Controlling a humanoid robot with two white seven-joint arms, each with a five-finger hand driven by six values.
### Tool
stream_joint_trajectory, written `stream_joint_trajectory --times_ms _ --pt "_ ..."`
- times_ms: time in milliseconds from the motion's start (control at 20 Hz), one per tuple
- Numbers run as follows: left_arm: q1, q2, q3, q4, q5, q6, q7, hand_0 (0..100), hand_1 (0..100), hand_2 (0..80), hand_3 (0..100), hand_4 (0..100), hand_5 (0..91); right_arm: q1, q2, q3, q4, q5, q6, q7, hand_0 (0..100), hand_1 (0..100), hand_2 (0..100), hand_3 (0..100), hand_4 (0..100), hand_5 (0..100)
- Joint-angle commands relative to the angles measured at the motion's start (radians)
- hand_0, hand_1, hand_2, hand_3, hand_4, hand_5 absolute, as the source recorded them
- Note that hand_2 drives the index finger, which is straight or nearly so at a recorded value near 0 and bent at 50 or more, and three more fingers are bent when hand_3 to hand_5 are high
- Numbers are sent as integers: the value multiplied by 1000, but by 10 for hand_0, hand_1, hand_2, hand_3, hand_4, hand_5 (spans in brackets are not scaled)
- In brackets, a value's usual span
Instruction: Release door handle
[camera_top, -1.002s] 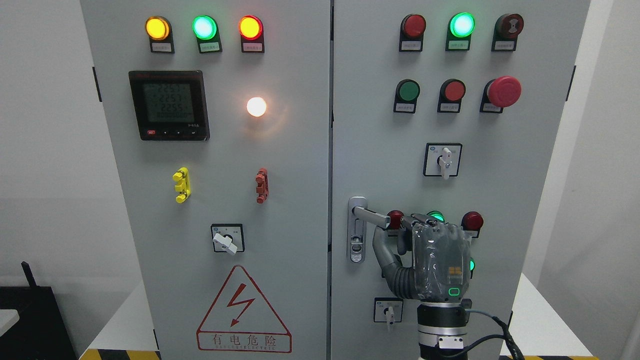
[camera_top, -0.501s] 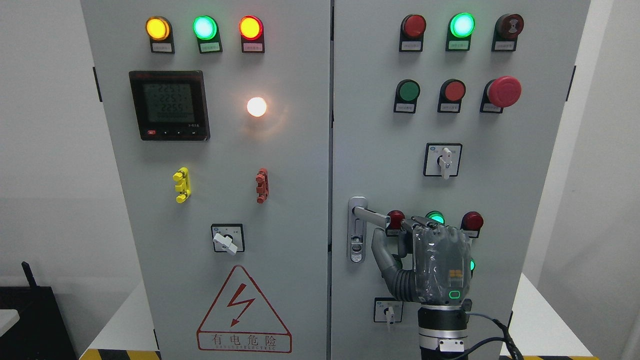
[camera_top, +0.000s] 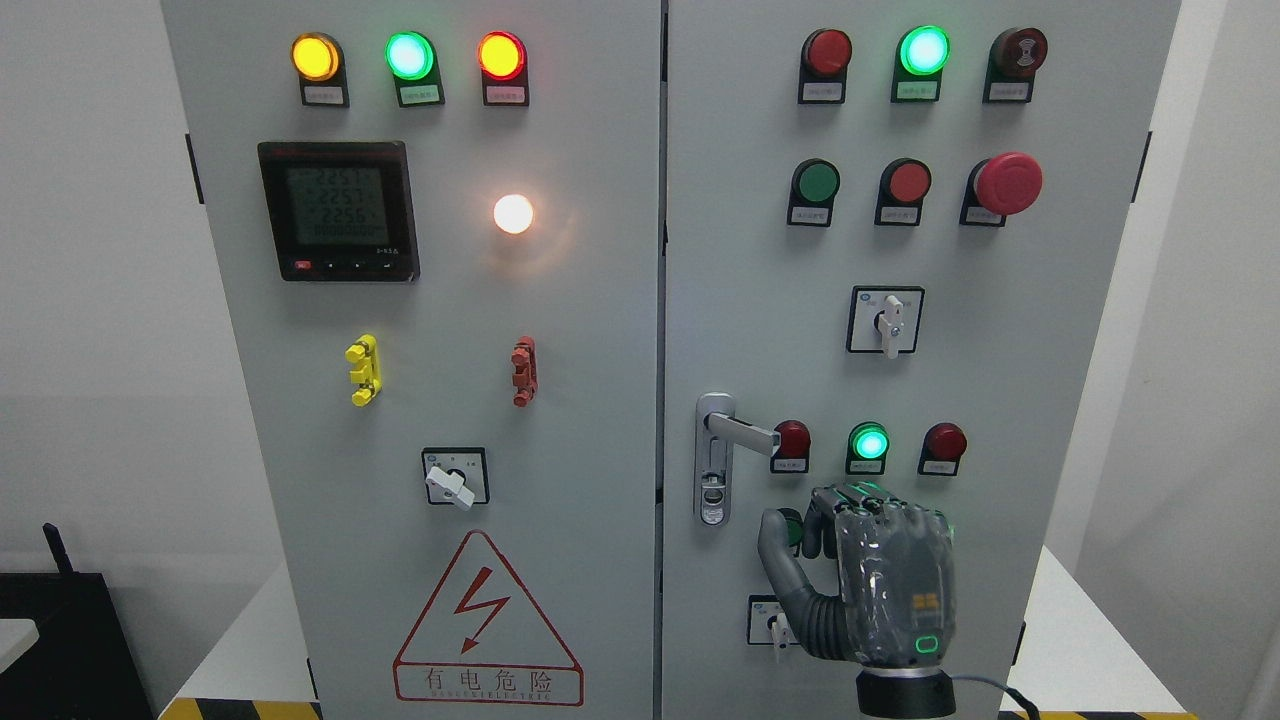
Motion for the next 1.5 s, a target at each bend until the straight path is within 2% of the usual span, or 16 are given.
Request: stream_joint_trajectory --times_ms 0,50,100,150,251,401,601,852,1453 --pt "-31 0 -11 -8 0 1 -4 120 389 0 0 0 0 39 -127 -20 -75 -3 -26 5 523 457 160 298 198 187" --pt "-31 0 -11 -9 0 1 -4 120 389 0 0 0 0 43 -136 -40 -79 -12 -52 5 514 437 16 110 35 50" --pt "-31 0 -11 -8 0 1 -4 120 389 0 0 0 0 51 -145 -53 -84 -26 -91 5 512 425 0 48 0 0" --pt "-31 0 -11 -9 0 1 -4 120 389 0 0 0 0 54 -159 -67 -84 -49 -134 5 504 390 0 0 0 0" --pt "-31 0 -11 -9 0 1 -4 120 389 0 0 0 0 57 -188 -92 -84 -100 -203 8 485 360 0 0 0 0" --pt "-31 0 -11 -9 0 1 -4 120 389 0 0 0 0 63 -208 -124 -92 -115 -227 8 448 342 0 0 0 0" --pt "-31 0 -11 -8 0 1 -4 120 389 0 0 0 0 80 -194 -155 -124 -117 -256 10 412 345 0 0 0 0" --pt "-31 0 -11 -8 0 1 -4 120 389 0 0 0 0 105 -188 -153 -132 -117 -250 8 379 358 0 0 0 0" --pt "-31 0 -11 -8 0 1 -4 120 389 0 0 0 0 105 -168 -153 -139 -158 -244 10 358 372 0 0 0 0"
